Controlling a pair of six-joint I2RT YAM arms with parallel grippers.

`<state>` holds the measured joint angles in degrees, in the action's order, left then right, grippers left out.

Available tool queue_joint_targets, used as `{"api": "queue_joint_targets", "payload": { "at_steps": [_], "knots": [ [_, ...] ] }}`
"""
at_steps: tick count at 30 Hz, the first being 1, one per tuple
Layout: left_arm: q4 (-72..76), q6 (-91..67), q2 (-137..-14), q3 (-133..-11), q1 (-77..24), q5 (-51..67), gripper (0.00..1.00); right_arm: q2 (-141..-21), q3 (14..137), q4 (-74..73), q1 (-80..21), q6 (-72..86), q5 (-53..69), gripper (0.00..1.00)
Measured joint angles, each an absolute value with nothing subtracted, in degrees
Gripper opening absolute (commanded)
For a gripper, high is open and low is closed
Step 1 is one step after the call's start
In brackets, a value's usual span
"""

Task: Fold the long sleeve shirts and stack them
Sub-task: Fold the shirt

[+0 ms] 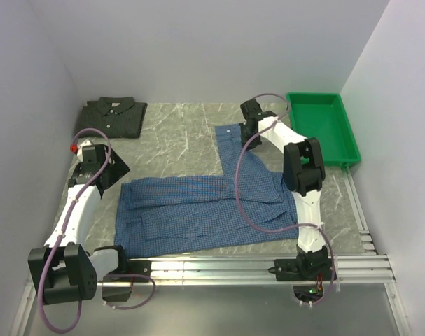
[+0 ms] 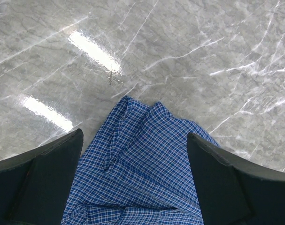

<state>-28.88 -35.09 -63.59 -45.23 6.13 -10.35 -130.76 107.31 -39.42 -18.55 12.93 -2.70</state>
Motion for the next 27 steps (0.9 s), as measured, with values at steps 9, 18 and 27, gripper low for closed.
{"api": "queue_joint_targets", "payload": {
  "at_steps": [9, 18, 27],
  "knots": [
    [-28.16, -35.11, -63.35, -45.21, 6.13, -9.15, 0.98, -99.29, 82.70, -32.56, -27.14, 12.19, -8.40, 0.00],
    [-27.38, -35.14, -62.83, -44.53, 6.07, -5.96, 0.98, -83.07, 60.71, -26.15, -55.66, 15.31, -5.91, 0.05],
    [-28.62, -35.42, -58.13, -43.24, 3.70, 0.99, 0.97, -84.18, 57.19, -30.57, -70.39, 13.96, -2.07, 0.51]
  ]
}}
